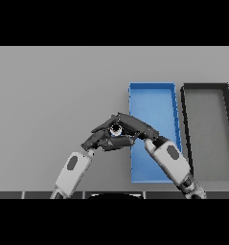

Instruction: Pick up the blue pipe and place it into the blue bin.

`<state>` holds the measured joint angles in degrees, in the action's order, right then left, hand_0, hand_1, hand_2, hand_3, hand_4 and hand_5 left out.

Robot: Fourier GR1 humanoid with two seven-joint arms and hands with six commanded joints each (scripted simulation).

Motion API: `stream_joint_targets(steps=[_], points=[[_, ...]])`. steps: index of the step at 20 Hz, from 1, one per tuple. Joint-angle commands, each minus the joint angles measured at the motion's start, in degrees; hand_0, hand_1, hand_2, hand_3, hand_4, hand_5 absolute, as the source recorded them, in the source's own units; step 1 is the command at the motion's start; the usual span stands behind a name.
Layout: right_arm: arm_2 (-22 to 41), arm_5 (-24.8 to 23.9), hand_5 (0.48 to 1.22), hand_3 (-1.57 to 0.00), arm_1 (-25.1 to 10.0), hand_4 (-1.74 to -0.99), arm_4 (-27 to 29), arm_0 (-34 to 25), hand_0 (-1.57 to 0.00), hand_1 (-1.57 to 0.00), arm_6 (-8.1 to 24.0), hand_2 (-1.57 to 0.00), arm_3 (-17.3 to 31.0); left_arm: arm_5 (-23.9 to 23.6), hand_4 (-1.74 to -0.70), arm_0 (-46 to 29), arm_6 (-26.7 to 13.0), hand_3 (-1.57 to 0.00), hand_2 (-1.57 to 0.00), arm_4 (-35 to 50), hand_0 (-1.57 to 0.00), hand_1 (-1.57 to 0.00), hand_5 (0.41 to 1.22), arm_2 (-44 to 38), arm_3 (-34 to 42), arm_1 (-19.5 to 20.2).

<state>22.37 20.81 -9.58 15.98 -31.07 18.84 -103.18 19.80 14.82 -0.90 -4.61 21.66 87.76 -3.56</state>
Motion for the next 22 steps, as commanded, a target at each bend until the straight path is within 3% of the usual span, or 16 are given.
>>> stream_joint_targets(steps=[1, 2, 3, 5, 7, 8, 9, 12, 13, 15, 18, 22], points=[[-0.09, -0.44, 1.182, -1.53, 0.06, -1.728, -0.88, -0.12, -1.55, -1.55, -0.25, -1.55, -0.03, -0.46, -1.73, -0.05, 0.86, -1.42, -1.57, -0.6, -1.57, -1.57, 1.221, -0.19, 0.12, 0.22], [0.05, -0.77, 1.19, -1.54, -0.11, -1.731, -1.13, 0.28, -1.55, -1.55, -1.2, -1.55, -1.02, -1.3, -1.72, 0.44, 2.95, -1.45, -1.57, -2.06, -1.57, -1.57, 1.221, -0.15, 0.12, 0.5], [0.36, -1.31, 1.196, -1.54, 0.12, -1.733, -2.21, 0.01, -1.56, -1.56, -1.5, -1.56, -0.45, -1.65, -1.6, 0.1, 2.33, -1.17, -1.29, -3.28, -1.46, -1.34, 1.221, 0.12, 0.53, 0.68], [0.7, -2.09, 1.205, -1.55, 0.23, -1.736, -1.79, 0.21, -1.56, -1.56, -0.56, -1.56, -1.0, 1.93, -1.37, 0.27, 2.26, -0.75, -0.83, -2.86, -0.94, -0.86, 1.221, -0.15, 0.75, 1.67], [1.57, -2.95, 1.211, -1.56, 0.81, -1.738, -1.73, 0.61, -1.56, -1.56, 1.76, -1.56, -1.7, 4.1, -1.21, 0.49, 2.31, -0.48, -0.53, -4.65, -0.6, -0.55, 1.221, -0.43, 0.13, 1.57], [1.09, -3.24, 1.213, -1.56, 0.25, -1.738, -1.4, 0.77, -1.57, -1.57, 3.48, -1.57, -2.68, 4.27, -1.14, -0.34, 3.92, -0.38, -0.42, -5.97, -0.48, -0.44, 1.132, -0.05, 0.39, 1.63], [1.42, -3.64, 1.214, -1.56, 0.26, -1.739, -2.2, 0.76, -1.57, -1.57, 3.23, -1.57, -3.1, 4.56, -1.08, 0.22, 2.44, -0.3, -0.34, -5.66, -0.38, -0.35, 1.029, -0.84, 0.31, 1.65], [1.05, -3.85, 1.218, -1.57, -0.15, -1.74, -2.92, 0.69, -1.57, -1.57, 2.47, -1.57, -2.81, 4.26, -1.0, -0.23, -0.67, -0.16, -0.17, -4.64, -0.2, -0.18, 0.77, -1.38, 1.14, 1.44], [1.45, -4.51, 1.218, -1.57, 0.9, -1.74, -3.74, 0.1, -1.57, -1.57, 3.64, -1.57, -2.17, 4.01, -0.98, -0.11, -1.23, -0.12, -0.14, -4.53, -0.16, -0.14, 0.704, -1.37, 0.53, 0.96], [1.3, -3.94, 1.219, -1.57, 0.65, -1.74, -3.28, 0.95, -1.57, -1.57, 2.26, -1.57, -2.46, 4.16, -0.97, -0.75, -3.23, -0.08, -0.09, -3.84, -0.1, -0.09, 0.603, -1.44, 0.3, 0.54], [0.5, -4.52, 1.22, -1.57, 1.49, -1.741, -1.95, 0.67, -1.57, -1.57, 0.71, -1.57, -1.95, 3.3, -0.95, -0.27, -2.26, -0.04, -0.04, -5.02, -0.05, -0.05, 0.513, -1.94, -0.41, 1.27], [-3.31, -6.28, 1.221, -1.57, 1.89, -1.741, 7.17, -2.43, -1.57, -1.57, 6.42, -1.57, -3.11, 3.05, -0.92, -1.02, -2.82, -0.02, -0.02, -5.79, -0.02, -0.02, 0.474, -1.22, -0.23, 1.48]])
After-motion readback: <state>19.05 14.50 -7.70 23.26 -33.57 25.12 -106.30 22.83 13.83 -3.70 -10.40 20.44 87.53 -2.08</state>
